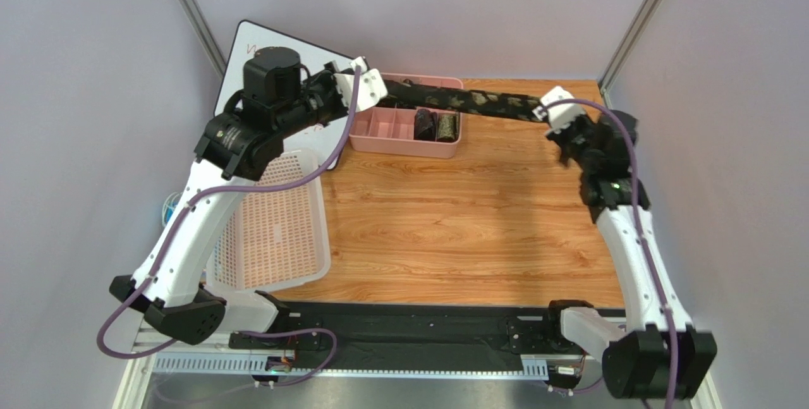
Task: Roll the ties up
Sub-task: Flatten out the tie at the center of the board.
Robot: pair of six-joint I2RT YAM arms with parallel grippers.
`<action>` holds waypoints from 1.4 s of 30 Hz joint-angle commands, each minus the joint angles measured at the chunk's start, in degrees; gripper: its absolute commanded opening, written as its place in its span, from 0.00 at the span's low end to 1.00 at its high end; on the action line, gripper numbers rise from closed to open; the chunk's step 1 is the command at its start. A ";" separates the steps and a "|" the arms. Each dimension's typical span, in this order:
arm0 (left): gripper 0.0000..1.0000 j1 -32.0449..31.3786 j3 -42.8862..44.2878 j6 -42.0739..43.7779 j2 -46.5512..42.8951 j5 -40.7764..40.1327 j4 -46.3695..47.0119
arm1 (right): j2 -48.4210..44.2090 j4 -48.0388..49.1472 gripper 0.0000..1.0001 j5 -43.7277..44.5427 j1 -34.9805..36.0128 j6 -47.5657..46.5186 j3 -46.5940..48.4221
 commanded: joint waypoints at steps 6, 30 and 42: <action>0.00 -4.46 -15.59 -14.37 6.95 18.76 3.61 | -1.67 -20.58 0.00 -10.01 -7.57 -32.70 -8.75; 0.27 2.74 -32.67 1.71 16.89 13.31 -1.99 | 3.60 -43.39 0.90 -6.99 -2.89 -30.23 -9.95; 0.68 5.30 -32.58 9.27 15.30 15.94 -8.94 | 26.16 -63.73 0.77 -8.97 -29.71 -25.96 14.67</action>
